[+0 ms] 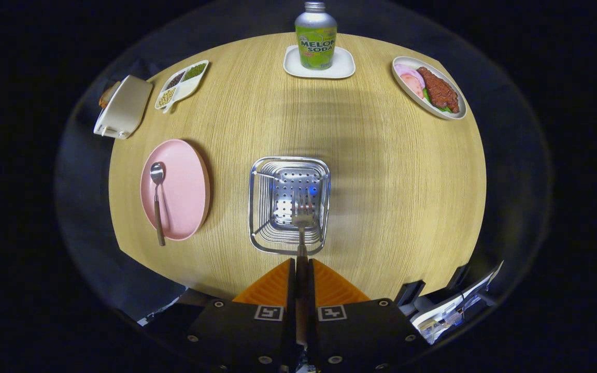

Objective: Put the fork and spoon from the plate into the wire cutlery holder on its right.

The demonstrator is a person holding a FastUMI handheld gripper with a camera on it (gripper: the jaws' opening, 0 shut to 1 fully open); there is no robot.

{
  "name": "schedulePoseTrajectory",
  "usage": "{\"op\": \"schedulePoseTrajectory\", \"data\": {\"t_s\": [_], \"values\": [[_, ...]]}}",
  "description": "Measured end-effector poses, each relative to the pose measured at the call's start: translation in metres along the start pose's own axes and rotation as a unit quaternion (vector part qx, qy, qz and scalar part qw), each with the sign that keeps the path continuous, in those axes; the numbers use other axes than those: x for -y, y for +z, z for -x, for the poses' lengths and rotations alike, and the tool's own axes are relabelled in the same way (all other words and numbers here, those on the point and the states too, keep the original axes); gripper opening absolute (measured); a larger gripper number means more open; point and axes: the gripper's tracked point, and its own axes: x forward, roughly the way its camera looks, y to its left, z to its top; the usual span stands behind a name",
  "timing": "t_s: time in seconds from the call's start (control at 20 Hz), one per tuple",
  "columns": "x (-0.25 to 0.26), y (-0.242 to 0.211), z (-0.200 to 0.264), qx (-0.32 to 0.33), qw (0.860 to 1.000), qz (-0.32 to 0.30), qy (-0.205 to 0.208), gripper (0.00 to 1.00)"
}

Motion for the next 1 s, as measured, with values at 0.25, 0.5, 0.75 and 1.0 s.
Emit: {"op": "schedulePoseTrajectory", "data": {"t_s": [0.25, 0.5, 0.75, 1.0], "values": [[-0.013, 0.017, 0.012, 0.044, 0.998, -0.036, 0.035, 0.12], [-0.014, 0.036, 0.032, 0.115, 0.991, -0.051, 0.041, 0.16], [-0.032, 0.032, 0.046, 0.140, 0.987, -0.054, 0.065, 0.32], [-0.075, 0.024, 0.050, 0.133, 0.985, -0.039, 0.103, 0.64]]}}
